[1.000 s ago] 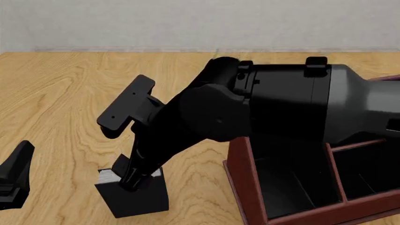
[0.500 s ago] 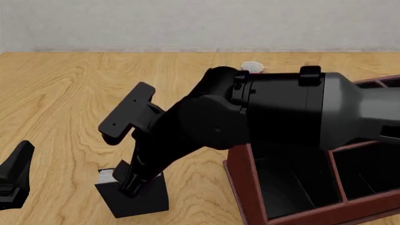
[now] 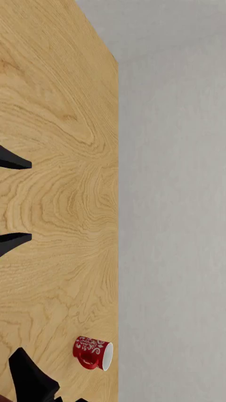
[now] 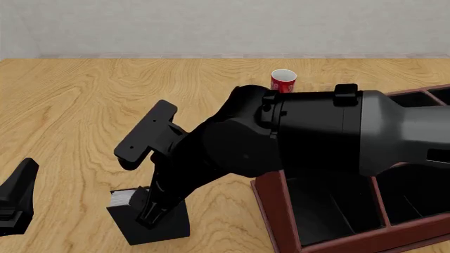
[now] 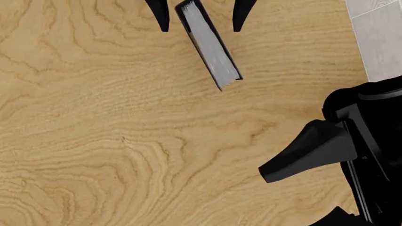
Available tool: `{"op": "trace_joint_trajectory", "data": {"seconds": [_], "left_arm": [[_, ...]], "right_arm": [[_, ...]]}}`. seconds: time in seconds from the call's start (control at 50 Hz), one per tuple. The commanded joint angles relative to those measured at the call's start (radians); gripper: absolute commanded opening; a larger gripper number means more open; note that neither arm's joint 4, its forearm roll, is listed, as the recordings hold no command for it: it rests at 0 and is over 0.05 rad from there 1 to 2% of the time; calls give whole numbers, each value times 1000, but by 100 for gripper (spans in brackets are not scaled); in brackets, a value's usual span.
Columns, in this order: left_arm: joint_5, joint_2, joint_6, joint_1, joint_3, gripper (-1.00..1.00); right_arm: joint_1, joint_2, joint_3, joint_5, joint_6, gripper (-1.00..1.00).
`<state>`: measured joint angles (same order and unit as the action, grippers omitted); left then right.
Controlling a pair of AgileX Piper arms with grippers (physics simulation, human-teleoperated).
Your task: Pick up the book and place it in the left compartment of the caddy.
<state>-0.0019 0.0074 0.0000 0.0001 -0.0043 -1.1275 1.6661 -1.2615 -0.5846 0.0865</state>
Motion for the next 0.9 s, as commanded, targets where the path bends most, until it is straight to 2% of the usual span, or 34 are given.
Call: {"op": "trace_joint_trajectory", "data": {"seconds": [0.02,0.9], "left_arm": [[0,0,0,0,0,100],[0,0,0,0,0,100]], "right_arm": [[1,2,12,12,-3,100],[3,4,54,53,-23,100]]}}
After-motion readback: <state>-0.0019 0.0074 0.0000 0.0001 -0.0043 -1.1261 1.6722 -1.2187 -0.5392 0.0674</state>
